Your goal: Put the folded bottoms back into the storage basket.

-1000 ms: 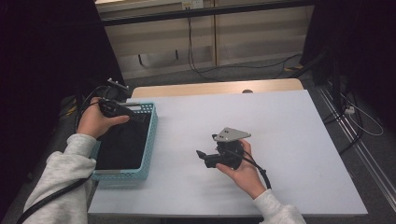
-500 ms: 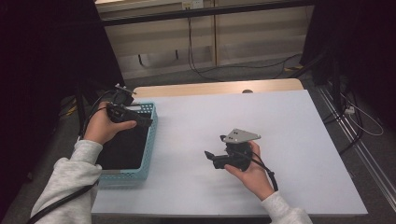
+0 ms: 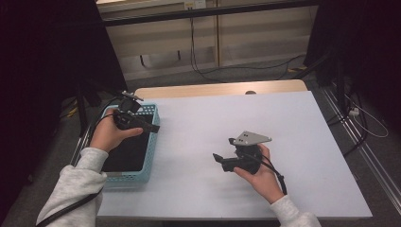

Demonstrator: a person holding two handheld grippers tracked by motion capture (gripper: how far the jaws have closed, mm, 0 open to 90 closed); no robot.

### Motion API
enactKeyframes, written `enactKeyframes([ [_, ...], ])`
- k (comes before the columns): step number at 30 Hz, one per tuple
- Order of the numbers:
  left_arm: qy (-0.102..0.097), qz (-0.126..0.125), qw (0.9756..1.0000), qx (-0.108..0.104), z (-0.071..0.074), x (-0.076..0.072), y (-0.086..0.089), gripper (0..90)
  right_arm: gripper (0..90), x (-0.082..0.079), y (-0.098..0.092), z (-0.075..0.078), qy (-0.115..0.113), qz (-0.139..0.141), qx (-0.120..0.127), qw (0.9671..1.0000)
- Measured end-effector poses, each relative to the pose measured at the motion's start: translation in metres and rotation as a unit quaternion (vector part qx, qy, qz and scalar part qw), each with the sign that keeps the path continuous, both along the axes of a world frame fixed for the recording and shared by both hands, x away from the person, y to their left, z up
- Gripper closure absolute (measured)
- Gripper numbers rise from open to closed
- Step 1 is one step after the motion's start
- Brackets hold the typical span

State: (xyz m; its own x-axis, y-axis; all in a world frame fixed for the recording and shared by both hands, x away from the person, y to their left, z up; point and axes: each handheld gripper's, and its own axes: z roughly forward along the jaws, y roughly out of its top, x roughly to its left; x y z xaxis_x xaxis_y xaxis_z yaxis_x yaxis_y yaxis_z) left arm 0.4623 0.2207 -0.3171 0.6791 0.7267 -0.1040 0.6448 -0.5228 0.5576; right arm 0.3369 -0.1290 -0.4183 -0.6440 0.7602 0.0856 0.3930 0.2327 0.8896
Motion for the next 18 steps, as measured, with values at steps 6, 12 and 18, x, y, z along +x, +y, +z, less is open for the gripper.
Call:
enactKeyframes([
  [6,0.003,-0.008,0.9999,-0.008,-0.005,-0.005,-0.004,19.0,19.6,-0.004,-0.008,-0.001,-0.002,-0.004,-0.001,1.0000],
  [12,0.000,-0.012,0.9998,-0.014,-0.010,-0.010,-0.005,19.0,19.6,-0.007,-0.015,-0.003,-0.001,-0.008,-0.005,1.0000],
  [18,0.003,-0.015,0.9997,-0.018,-0.015,-0.014,-0.005,18.8,19.1,-0.011,-0.022,-0.003,-0.002,-0.003,-0.013,0.9999],
])
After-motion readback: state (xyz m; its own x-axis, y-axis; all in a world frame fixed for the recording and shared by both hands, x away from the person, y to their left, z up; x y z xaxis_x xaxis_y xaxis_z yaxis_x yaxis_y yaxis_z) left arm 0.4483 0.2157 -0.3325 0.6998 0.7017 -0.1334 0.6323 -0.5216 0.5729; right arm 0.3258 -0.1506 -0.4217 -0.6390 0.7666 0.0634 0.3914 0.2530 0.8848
